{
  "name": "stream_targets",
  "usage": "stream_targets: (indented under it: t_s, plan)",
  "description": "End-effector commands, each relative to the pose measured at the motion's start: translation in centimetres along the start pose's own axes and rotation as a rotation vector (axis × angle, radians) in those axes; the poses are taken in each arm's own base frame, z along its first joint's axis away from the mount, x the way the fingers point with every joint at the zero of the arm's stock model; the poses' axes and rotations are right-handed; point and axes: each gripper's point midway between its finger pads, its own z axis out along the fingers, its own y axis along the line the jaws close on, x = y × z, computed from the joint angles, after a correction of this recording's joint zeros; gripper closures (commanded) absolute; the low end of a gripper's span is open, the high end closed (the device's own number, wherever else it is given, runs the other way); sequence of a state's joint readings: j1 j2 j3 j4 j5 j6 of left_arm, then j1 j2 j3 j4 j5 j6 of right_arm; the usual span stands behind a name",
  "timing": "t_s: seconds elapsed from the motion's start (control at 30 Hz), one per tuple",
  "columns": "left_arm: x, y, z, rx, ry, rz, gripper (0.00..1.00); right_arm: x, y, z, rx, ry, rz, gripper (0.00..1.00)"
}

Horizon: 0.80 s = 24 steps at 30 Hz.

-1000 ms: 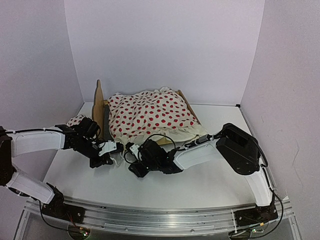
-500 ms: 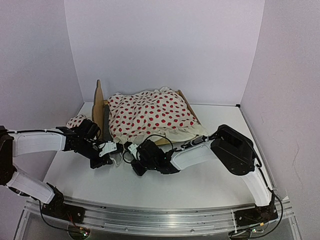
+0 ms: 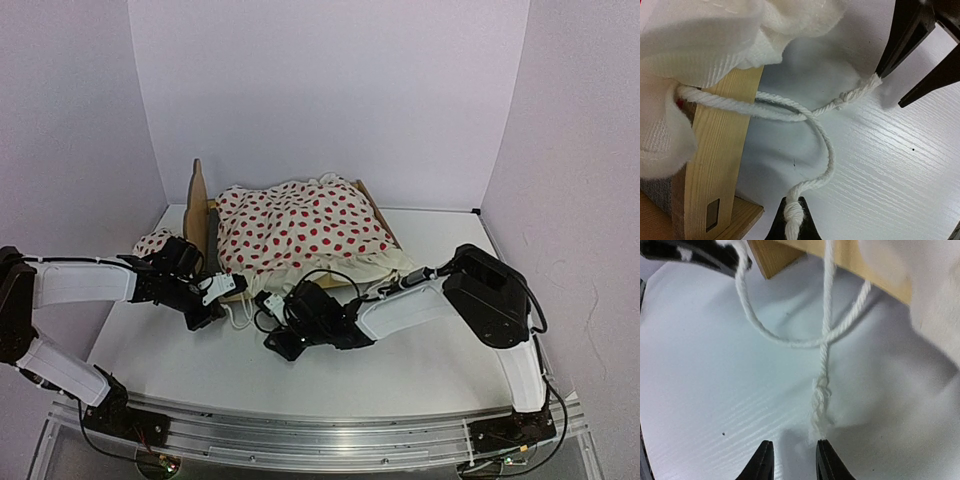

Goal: Set up the pet bed

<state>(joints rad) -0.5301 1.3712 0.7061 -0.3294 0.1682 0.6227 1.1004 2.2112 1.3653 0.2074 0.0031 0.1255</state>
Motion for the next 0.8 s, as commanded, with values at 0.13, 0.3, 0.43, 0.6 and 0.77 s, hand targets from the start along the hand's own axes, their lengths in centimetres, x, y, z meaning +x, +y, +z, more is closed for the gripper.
stream_targets:
  t_s: [0.13,0.3,0.43,0.6,0.77]
  plan:
    - [-0.2,1.9,-0.2,-0.098,-0.009,-0.059,1.00,-11.0,0.7,-0.8,-0.012,-0.364,0.213,0.79]
    - [-0.2,1.8,-0.4,-0.094,-0.016,-0.096,1.00,-11.8,-0.5,1.7,0.045,-0.431,0.317,0.80]
    - [-0.3,1.7,-0.3,-0.090,-0.022,-0.099,1.00,-12.0,-0.7,3.0,0.091,-0.467,0.335,0.81]
    - [-0.6,1.7,-0.3,-0.089,-0.036,-0.100,1.00,-11.5,-1.8,3.1,0.206,-0.501,0.354,0.83]
    - [-0.6,1.7,-0.2,-0.086,-0.045,-0.102,1.00,-10.8,-2.4,4.0,0.248,-0.506,0.370,0.82]
